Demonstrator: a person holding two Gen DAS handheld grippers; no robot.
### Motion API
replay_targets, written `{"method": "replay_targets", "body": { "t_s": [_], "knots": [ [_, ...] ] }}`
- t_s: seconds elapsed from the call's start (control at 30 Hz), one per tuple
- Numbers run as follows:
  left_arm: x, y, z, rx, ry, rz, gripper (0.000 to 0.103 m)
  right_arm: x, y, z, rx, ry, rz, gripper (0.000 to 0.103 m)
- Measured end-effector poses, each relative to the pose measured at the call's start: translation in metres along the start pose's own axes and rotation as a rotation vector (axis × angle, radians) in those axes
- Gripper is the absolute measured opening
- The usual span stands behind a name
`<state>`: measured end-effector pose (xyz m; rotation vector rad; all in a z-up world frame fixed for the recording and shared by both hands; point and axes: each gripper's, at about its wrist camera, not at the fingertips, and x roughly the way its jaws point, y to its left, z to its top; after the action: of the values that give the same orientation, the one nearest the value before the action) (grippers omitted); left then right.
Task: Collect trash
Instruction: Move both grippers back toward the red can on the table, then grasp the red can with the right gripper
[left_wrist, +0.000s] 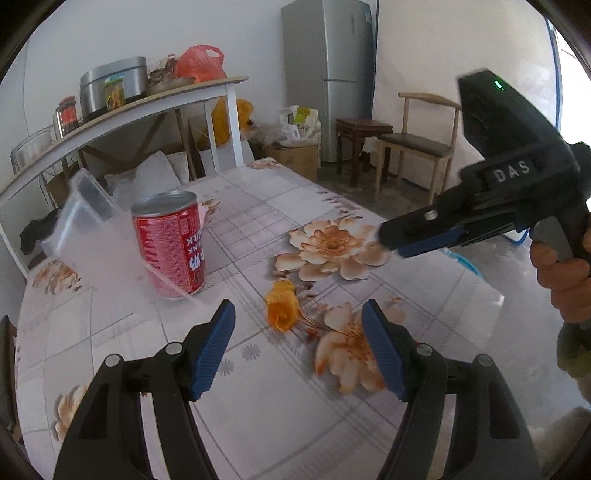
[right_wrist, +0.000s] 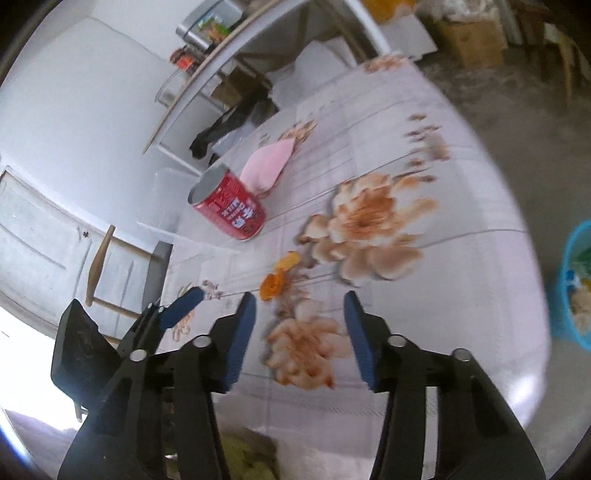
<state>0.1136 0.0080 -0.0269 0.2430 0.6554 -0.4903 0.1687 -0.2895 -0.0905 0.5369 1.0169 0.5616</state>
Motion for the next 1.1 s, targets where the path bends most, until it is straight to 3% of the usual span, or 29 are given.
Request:
{"method": "replay_targets", "body": {
  "t_s": [0.17,0.3,0.47,0.63,0.8,1.1],
  "knots": [
    [0.035,0.007,0.005,-0.031,0.101,0.024,0.054,0.013,0.006,0.008,0.016,0.014,0.027,0.037],
    [0.051,0.016,0.008,-0.078,0.135,0.024,0.044,0.014,0.01,0.017,-0.005,0.009,0.052,0.037],
    [0.062,0.014,0.006,-0.078,0.168,0.02,0.026,0.019,0.025,0.04,-0.059,-0.002,0.11,0.054],
    [0.065,0.015,0.004,-0.096,0.179,0.031,0.018,0.032,0.048,0.068,-0.127,-0.01,0.181,0.075],
    [0.064,0.014,0.004,-0.09,0.174,0.037,0.015,0.062,0.073,0.096,-0.18,0.035,0.221,0.082],
    [0.061,0.015,0.006,-0.1,0.176,0.027,0.012,0.112,0.112,0.115,-0.334,0.101,0.084,0.087]
  ]
}}
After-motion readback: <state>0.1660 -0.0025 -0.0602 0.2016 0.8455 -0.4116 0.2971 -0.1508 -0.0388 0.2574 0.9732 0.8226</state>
